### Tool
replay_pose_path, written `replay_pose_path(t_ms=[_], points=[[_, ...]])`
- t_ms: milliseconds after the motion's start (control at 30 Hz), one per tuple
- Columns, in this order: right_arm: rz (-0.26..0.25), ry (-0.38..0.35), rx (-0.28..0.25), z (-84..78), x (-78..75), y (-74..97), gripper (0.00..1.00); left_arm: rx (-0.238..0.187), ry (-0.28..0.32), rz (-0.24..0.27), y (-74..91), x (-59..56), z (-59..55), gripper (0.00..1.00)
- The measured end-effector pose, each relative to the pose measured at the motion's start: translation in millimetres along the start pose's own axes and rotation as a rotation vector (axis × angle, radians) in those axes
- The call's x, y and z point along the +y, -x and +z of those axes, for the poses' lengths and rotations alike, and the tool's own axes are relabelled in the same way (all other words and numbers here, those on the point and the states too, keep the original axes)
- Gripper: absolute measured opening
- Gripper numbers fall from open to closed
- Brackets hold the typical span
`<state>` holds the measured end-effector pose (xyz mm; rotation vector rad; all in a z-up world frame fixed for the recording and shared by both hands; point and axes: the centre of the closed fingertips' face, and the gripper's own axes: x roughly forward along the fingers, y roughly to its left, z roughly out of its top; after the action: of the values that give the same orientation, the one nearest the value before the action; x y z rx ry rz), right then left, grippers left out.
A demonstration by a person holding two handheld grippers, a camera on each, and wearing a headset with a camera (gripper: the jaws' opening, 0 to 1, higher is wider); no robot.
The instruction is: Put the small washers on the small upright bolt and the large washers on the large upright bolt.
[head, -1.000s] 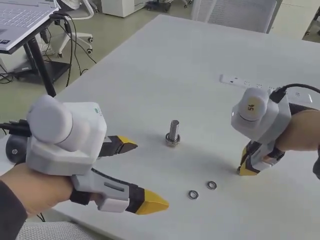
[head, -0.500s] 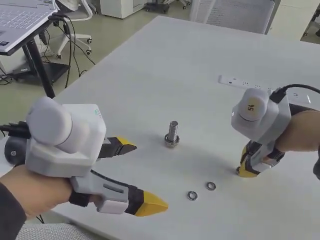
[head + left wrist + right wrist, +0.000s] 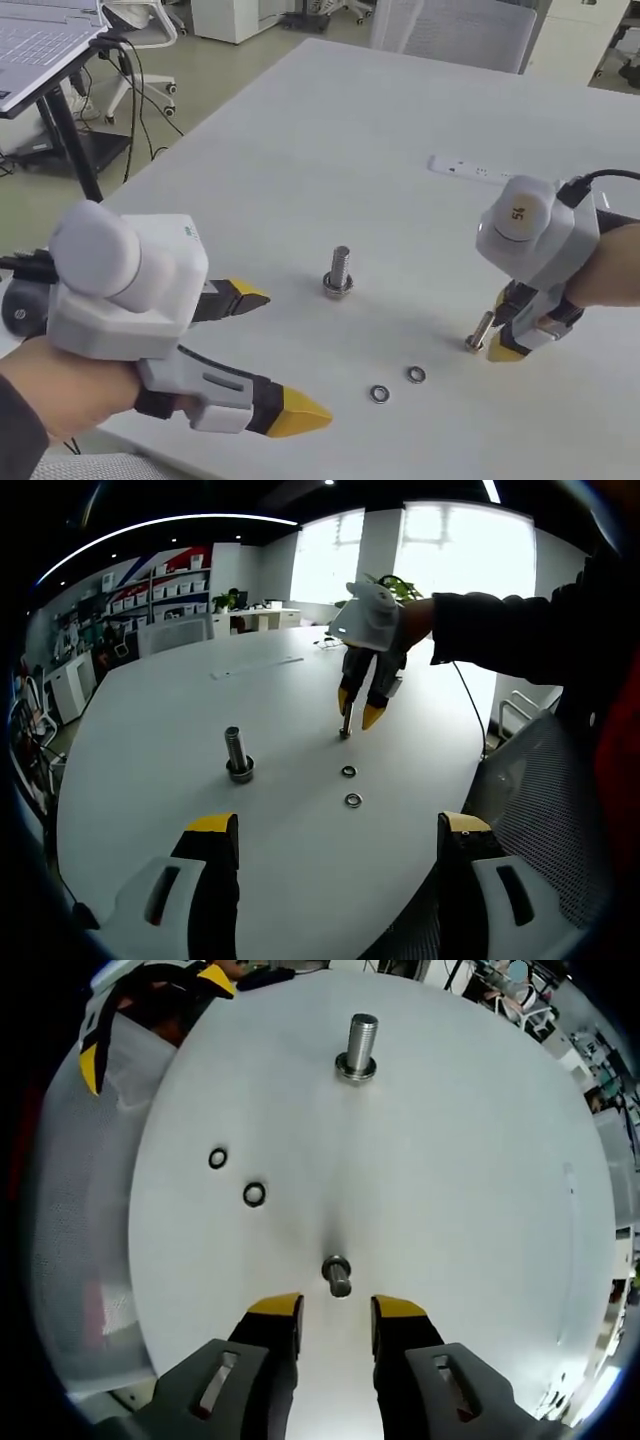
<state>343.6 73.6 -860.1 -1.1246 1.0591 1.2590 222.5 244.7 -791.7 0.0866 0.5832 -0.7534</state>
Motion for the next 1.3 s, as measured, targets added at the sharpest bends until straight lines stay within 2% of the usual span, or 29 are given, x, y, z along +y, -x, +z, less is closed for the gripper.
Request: replay_pose_path(t_ms=[167,433,700,1067,1300], points=[[-0.006,-0.022,-0.002,-8.4,4.3,4.8,0.29,0.0,-0.003,-0.004,0.0,-1.1,0.1,0.81],[0.0,-0.039,0.004,-21.8,20.7,6.0,0.29,0.0,-0.008,-0.007,-0.1,-2.5,-0.1,0.81],[0.01,-0.059,-0.01,-27.8,31.9,6.8,0.29,-0.002,-0.013,-0.009,-0.4,-3.8,0.2,0.81],[0.028,-0.054,-0.034,-19.1,53.1,7.1,0.3,-0.007,-0.019,-0.011,0.7,-4.5,1.6,0.81],[0.053,-0.022,-0.053,-1.4,68.0,1.8,0.3,-0.01,-0.023,-0.009,1.3,-4.5,2.8,0.81]])
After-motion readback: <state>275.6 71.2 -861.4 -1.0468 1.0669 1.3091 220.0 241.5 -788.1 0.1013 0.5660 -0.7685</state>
